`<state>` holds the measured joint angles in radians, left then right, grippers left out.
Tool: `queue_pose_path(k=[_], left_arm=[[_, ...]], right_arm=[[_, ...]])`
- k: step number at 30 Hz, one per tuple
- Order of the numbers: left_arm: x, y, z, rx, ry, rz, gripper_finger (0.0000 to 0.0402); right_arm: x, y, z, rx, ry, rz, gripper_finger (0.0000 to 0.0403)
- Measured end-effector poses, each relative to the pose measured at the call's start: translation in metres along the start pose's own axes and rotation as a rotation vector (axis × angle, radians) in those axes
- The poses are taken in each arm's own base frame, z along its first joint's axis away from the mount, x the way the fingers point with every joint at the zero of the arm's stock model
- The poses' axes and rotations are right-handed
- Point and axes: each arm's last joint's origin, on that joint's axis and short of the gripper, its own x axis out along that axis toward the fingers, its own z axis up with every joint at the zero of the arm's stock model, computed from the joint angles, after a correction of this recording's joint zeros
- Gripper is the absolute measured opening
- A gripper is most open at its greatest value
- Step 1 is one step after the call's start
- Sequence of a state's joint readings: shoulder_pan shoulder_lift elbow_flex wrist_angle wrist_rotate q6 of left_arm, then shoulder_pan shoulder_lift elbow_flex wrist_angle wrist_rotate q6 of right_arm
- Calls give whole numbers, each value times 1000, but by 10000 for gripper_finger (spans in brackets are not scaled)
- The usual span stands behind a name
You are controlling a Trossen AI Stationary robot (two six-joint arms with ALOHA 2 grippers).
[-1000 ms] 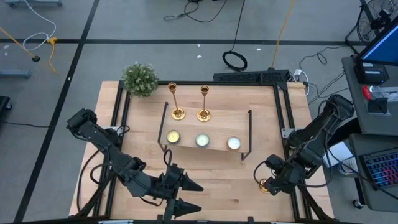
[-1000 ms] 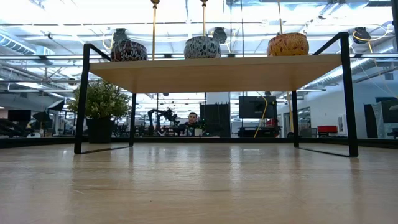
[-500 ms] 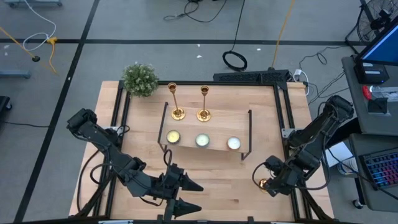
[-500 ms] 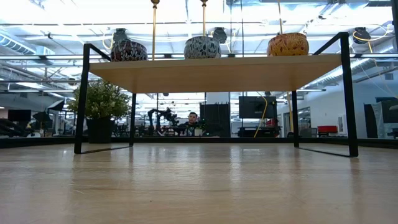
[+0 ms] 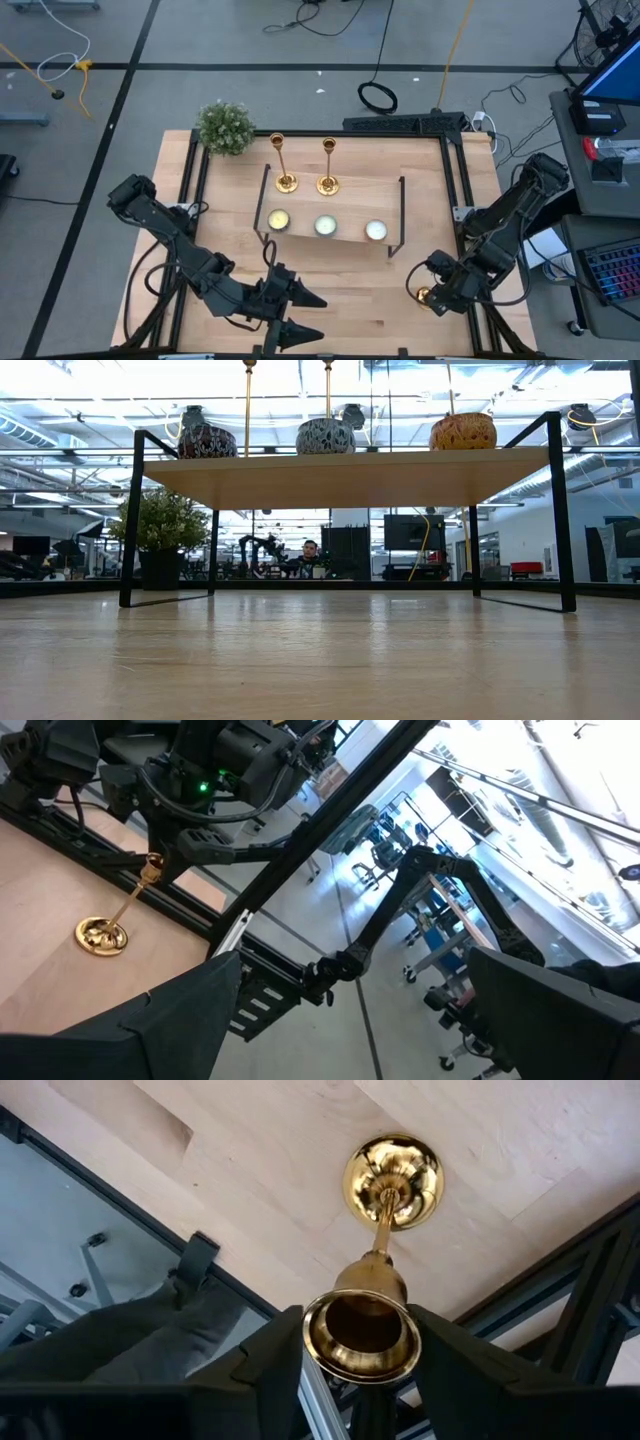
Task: Pick & Place candle stick holders
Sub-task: Put the gold candle holder onto the shelf
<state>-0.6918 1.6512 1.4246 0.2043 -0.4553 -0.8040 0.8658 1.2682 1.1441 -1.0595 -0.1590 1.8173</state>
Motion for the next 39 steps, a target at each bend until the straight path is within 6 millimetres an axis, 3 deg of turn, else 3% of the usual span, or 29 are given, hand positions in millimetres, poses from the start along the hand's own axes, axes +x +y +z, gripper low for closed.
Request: queue_pose_path(k=[7,29,34,39], left_arm=[[0,0,0,1,0,0,397],[0,1,-1,16,10,2,397],[-2,4,-10,27,86,53,397],[-11,9,-26,107,107,211,397]], right_arm=[[0,0,0,-9,0,1,142],[-2,16,-6,-72,89,156,146],[-5,27,-4,-115,75,274,140],[-8,37,1,-158,40,375,145]])
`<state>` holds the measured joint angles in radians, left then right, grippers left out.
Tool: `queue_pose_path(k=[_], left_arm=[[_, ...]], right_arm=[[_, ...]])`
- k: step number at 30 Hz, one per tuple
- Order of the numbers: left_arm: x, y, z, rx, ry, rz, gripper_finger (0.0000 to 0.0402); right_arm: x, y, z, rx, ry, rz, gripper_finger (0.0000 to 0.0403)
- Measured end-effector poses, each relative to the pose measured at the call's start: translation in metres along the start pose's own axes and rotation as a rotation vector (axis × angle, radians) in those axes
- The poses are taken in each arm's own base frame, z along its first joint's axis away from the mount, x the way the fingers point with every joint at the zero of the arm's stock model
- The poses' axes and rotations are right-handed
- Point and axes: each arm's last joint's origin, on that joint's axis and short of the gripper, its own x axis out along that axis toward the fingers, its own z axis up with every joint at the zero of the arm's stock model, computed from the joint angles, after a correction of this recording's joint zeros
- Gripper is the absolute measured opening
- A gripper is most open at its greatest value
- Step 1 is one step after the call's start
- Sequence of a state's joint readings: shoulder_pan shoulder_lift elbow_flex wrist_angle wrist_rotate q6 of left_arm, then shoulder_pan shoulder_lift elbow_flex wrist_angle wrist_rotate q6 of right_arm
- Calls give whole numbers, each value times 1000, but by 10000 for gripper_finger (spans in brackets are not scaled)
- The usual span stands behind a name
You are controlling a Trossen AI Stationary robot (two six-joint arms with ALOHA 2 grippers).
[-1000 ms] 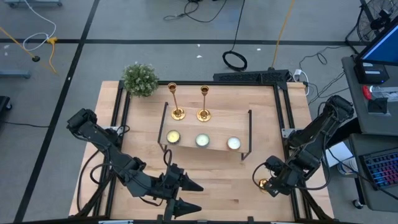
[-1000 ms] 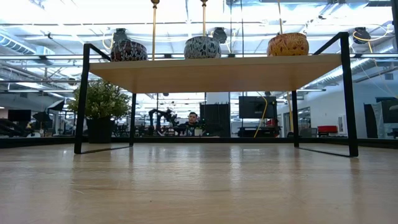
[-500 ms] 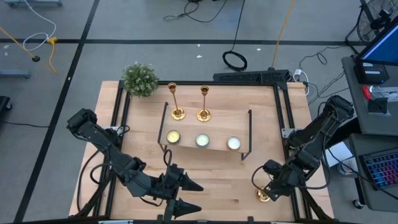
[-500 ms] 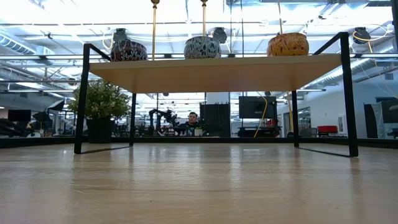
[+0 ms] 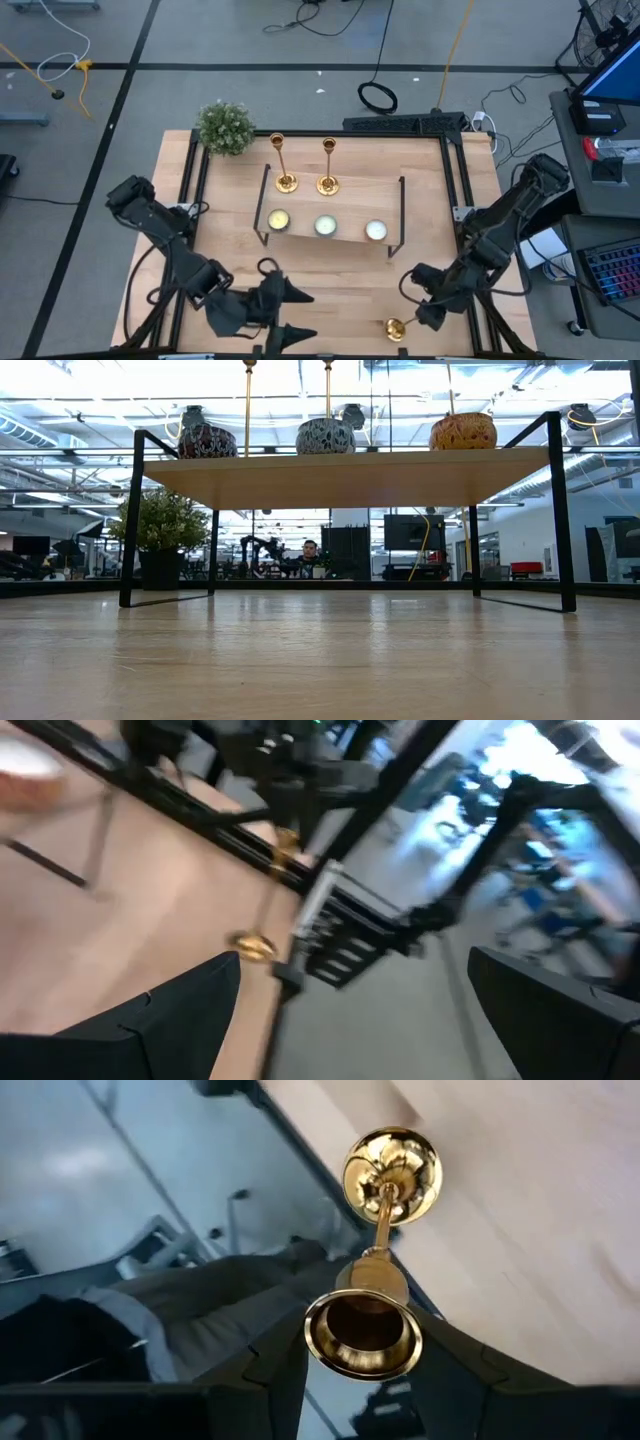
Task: Pick & Place candle stick holders
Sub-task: Put the gold candle holder onto the shelf
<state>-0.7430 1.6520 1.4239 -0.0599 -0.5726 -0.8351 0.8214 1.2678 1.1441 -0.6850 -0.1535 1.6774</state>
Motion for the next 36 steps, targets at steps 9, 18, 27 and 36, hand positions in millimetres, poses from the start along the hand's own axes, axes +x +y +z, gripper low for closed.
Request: queue_pose_path(k=[9,18,27,36], left_arm=[[-8,-11,9,114,-82,67,397],[7,-11,22,202,94,193,397],[65,-9,19,289,399,276,397],[90,-2,47,284,395,161,397]], right_arm=[[-5,23,14,-118,-63,230,143],[-11,36,25,-199,-139,366,141],[-15,42,32,-236,-193,431,144],[-17,43,38,-246,-235,429,144]])
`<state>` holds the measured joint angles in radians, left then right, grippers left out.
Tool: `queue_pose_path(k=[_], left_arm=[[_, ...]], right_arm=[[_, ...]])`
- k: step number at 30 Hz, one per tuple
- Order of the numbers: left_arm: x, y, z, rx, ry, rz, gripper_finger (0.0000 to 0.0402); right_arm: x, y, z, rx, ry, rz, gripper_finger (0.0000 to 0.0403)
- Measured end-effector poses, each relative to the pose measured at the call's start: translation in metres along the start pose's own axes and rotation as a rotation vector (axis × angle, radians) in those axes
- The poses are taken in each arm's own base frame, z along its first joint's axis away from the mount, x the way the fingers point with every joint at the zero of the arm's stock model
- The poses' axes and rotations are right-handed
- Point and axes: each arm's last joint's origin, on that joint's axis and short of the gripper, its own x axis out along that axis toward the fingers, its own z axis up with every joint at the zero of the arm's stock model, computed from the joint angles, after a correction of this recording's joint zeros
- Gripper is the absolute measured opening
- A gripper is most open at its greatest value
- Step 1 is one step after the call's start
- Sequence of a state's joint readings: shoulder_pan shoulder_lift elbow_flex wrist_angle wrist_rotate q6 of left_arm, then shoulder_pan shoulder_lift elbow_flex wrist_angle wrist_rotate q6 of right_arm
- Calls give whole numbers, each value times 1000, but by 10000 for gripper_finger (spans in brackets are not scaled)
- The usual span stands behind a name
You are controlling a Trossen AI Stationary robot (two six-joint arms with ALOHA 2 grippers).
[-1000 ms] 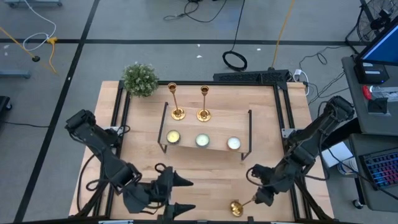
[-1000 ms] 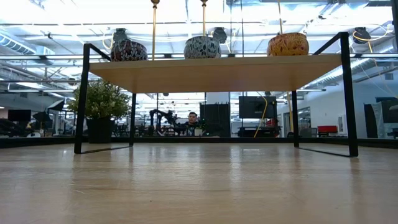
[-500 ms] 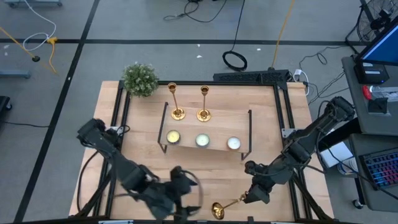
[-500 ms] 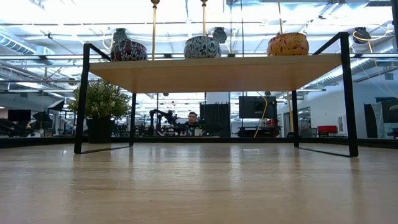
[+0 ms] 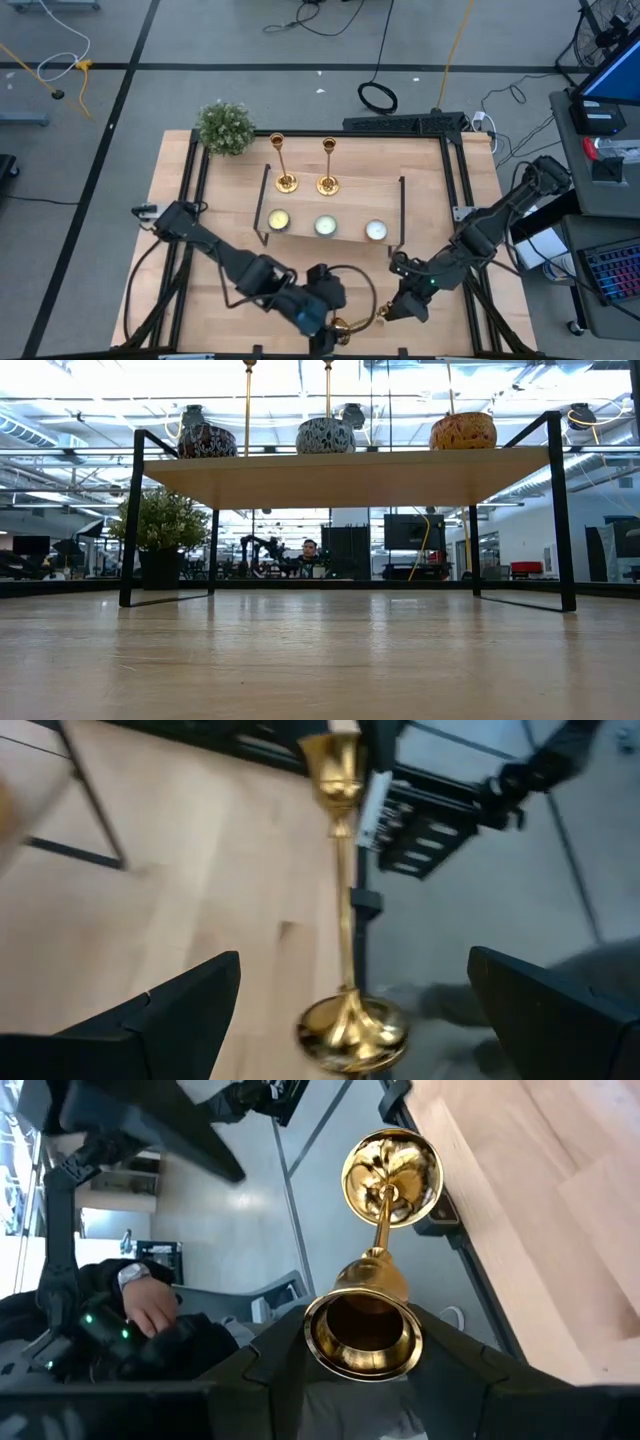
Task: Pick & Place candle stick holders
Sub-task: Put the gold candle holder onto the shelf
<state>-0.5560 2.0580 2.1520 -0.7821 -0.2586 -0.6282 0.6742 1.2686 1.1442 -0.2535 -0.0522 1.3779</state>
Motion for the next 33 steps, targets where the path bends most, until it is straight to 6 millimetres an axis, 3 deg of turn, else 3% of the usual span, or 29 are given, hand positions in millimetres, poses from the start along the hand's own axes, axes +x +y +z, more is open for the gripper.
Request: queue_pose_path(k=[4,11,19,33], left_arm=[[11,6,7,-25,33,-106,397],[18,6,2,-3,49,-82,397],[59,9,-14,-55,117,-92,397],[52,11,-16,-63,126,-29,397]], right_arm=[[0,0,4,-9,-16,1,143],[0,0,4,-23,-16,0,145],[-1,3,7,-30,-31,36,142],[-1,4,7,-30,-35,49,144]])
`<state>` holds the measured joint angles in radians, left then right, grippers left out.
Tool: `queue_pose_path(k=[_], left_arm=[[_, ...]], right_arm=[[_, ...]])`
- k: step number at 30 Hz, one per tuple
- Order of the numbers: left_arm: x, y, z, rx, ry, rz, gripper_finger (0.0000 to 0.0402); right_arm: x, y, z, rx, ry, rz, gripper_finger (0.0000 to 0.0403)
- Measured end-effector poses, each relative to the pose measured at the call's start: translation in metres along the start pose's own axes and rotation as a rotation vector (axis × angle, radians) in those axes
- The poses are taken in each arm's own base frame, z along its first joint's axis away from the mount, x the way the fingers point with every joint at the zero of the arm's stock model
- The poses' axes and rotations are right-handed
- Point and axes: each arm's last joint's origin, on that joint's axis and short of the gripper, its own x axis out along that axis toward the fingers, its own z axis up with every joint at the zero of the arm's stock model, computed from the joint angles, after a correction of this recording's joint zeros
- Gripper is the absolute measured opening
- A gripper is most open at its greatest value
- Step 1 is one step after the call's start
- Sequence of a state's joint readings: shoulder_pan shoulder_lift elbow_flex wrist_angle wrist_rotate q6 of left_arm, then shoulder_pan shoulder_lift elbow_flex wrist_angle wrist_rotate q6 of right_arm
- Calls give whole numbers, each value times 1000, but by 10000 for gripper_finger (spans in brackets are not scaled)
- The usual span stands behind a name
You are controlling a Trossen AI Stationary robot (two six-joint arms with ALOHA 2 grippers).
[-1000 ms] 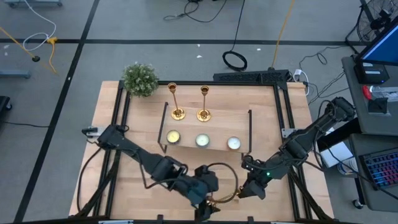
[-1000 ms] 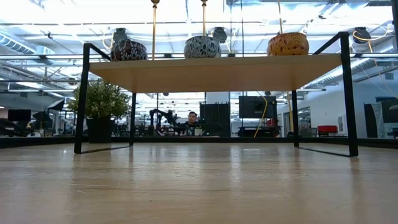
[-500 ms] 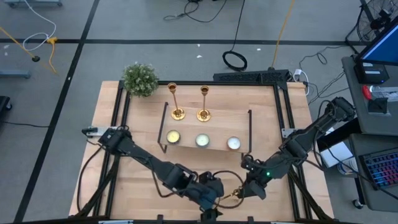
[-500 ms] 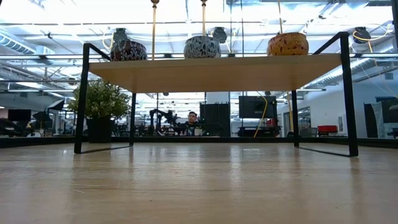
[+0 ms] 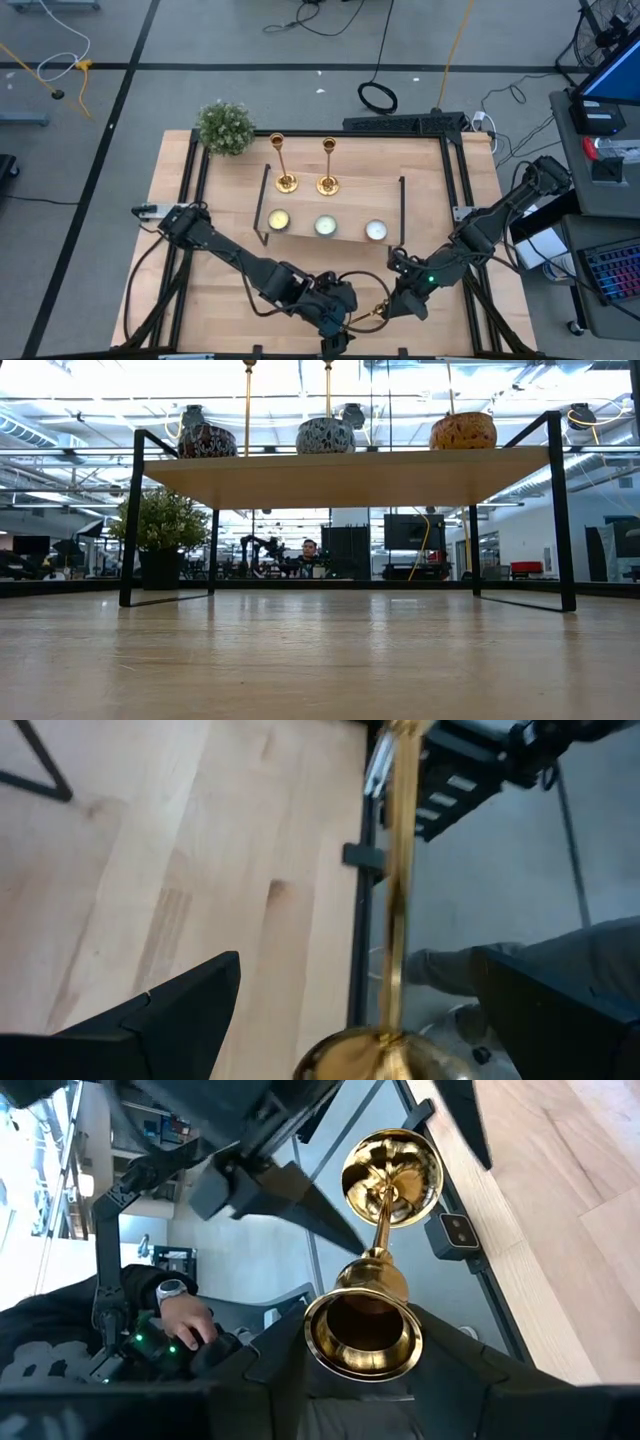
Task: Pick & Place candle stick holders
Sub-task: Put the gold candle holder onto the shelf
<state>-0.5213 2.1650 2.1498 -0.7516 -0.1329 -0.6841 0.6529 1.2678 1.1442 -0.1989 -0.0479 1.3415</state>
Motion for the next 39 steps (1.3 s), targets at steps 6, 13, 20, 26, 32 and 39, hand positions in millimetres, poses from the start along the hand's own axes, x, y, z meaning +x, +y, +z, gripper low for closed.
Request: queue_pose_path(k=[6,13,20,26,32,39], left_arm=[[0,0,-2,-18,12,7,397],[0,-1,-3,-39,20,-2,397],[0,-1,-3,-39,22,-8,387],[0,-1,-2,-35,23,-10,288],[0,0,-1,-7,27,-17,154],[1,3,1,6,61,-63,20]], right_arm=[[0,0,0,1,0,0,144],[0,0,0,1,1,0,145],[0,0,0,0,3,1,142],[0,0,0,0,5,1,145],[0,0,0,-4,5,1,142],[0,0,0,-11,2,-2,145]])
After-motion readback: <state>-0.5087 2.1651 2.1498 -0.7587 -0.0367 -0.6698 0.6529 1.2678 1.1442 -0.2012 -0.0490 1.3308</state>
